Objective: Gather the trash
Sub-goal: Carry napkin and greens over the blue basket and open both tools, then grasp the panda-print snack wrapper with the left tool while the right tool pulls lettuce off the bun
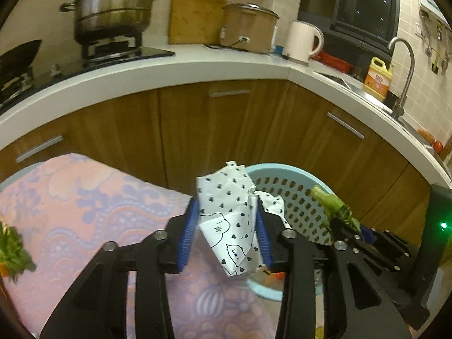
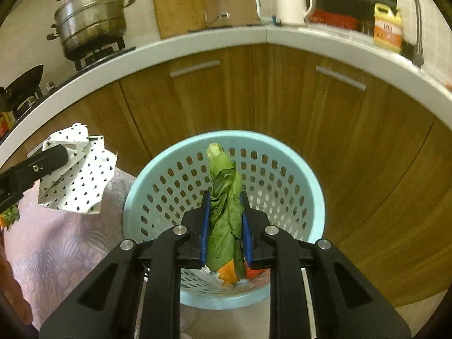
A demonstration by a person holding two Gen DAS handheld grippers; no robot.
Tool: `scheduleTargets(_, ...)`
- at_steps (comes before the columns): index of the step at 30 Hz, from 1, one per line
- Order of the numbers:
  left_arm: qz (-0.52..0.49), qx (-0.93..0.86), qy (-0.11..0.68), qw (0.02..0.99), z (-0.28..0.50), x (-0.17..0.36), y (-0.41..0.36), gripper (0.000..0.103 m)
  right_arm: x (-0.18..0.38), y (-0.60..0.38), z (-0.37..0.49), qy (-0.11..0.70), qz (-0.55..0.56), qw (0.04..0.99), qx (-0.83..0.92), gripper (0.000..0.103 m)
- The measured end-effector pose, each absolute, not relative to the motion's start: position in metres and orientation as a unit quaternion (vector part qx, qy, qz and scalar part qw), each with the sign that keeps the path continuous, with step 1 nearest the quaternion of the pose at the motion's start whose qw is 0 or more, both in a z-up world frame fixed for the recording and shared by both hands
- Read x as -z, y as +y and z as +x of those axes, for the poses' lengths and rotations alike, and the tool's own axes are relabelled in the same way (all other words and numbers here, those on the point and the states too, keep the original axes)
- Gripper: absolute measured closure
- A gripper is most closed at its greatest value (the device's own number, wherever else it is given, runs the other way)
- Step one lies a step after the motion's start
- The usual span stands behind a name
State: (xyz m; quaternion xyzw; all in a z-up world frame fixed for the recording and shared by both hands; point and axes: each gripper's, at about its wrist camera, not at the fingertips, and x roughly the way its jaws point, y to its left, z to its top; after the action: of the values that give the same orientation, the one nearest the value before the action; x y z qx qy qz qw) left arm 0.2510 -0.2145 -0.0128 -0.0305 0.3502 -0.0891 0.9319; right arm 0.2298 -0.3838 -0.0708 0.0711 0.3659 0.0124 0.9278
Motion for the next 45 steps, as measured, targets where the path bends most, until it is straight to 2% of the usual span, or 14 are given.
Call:
scheduleTargets(2,-0.026,0.096,0.357,0.929,0.258,0.017,-0.220,0.045,0.077,-0.388,0.239,0.386,0.081,0.919,-0.011,0.081)
scheduleTargets(5,-0.029,0.105,0.374,0.921,0.262,0.026,-0.222,0.043,0.089,-0.394,0.249,0.418,0.107,0.901,-0.033,0.071)
scheduleTargets(6,-0.031,0.109,0.378,0.919,0.261,0.028,-0.222,0.042,0.091,-0.396,0.249,0.420,0.113,0.900,-0.037,0.058)
scheduleTargets(8,-0.027,0.112,0.380,0.918,0.259,0.033,-0.221,0.032,0.092,-0.399,0.247,0.413,0.121,0.902,-0.038,0.040)
scheduleTargets(14,-0.038,0.107,0.376,0.919,0.251,0.034,-0.211,0.032,0.081,-0.409,0.234,0.391,0.142,0.909,-0.035,0.040)
scheduleTargets(25,-0.066,0.085,0.333,0.937,0.208,0.001,-0.180,0.031,0.037,-0.372,0.210,0.346,0.121,0.928,-0.070,0.040)
scheduleTargets(35,-0.050,0.011,0.274,0.960,0.163,-0.040,-0.128,0.030,0.016,-0.300,0.188,0.339,0.089,0.928,-0.129,0.040)
scheduleTargets(45,-0.050,-0.081,0.275,0.957,0.106,-0.052,-0.039,0.030,0.028,-0.193,0.156,0.354,0.015,0.912,-0.209,0.040)
